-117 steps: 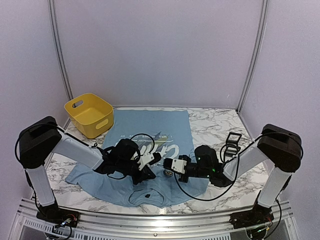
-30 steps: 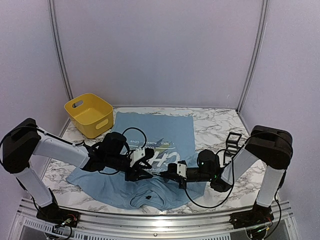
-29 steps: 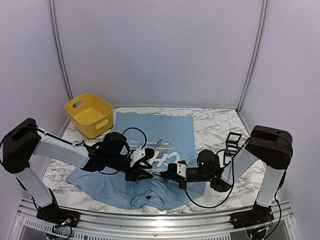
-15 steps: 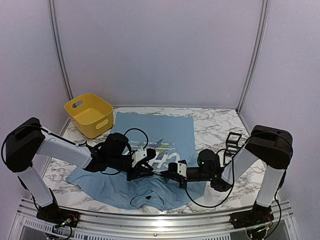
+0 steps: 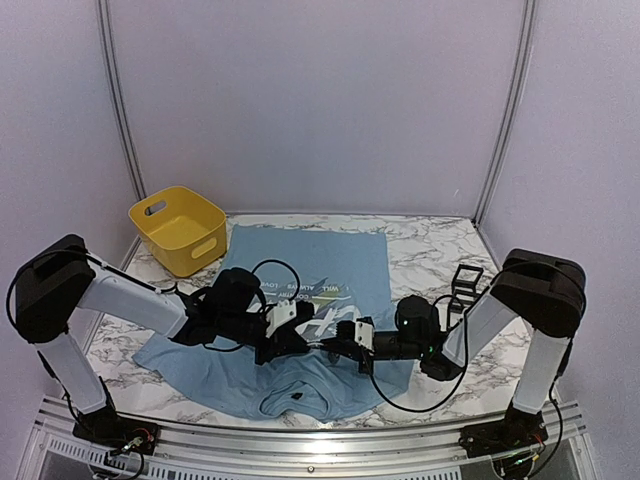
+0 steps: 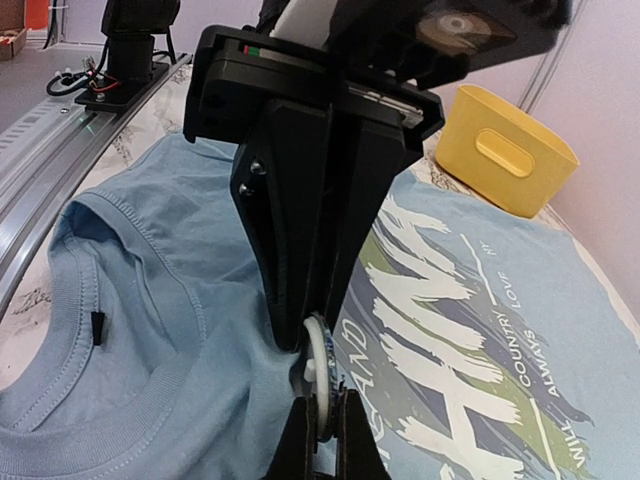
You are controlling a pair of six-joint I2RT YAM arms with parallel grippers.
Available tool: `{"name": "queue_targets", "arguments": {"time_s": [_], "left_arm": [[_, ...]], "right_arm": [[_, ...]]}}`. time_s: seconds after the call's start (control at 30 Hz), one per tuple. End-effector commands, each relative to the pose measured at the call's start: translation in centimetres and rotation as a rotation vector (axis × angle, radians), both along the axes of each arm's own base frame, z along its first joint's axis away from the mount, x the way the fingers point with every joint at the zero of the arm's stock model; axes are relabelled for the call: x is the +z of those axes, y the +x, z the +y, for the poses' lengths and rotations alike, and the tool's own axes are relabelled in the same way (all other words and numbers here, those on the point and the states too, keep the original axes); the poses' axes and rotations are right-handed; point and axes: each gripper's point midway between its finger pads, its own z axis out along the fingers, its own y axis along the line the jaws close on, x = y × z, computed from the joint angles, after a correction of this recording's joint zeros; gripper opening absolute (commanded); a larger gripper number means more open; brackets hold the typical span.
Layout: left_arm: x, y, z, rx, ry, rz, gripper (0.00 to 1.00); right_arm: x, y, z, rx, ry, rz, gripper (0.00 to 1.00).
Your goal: Pin the brooch onto the clothing
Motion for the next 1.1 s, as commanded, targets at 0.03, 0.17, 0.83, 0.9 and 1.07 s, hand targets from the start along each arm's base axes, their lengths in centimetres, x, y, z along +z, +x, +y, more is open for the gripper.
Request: {"name": "queue_targets", "arguments": {"time_s": [0.03,0.17,0.83,0.9,1.07], "left_arm": [[2.8,-0.1,-1.5,-0.024,-0.093,0.019,0.00],[3.2,0.3,-1.3,0.015,-0.095,0.034,0.00],[4.8,0.0,-1.0,0.073,-0.131,0.134,0.00],[5.0,-0.2,-1.0,0.070,-0.137,0.142,0.00],[5.9,-0.8,-1.3,0.037,-0.161,0.168,0.00]], "right_arm": [[0.5,-0.6,0.8,0.052,0.003,-0.027,0.00],[0.5,-0.2,0.5,0.023,-0.010,-0.039,0.00],[1.0,1.0,0.1,-0.261,-0.005,0.010,0.22],[0.7,1.6,0.2,-0.295,0.000,0.029,0.20],[-0.2,2.1,0.4,-0.324,-0.016,0.066,0.00]]}}
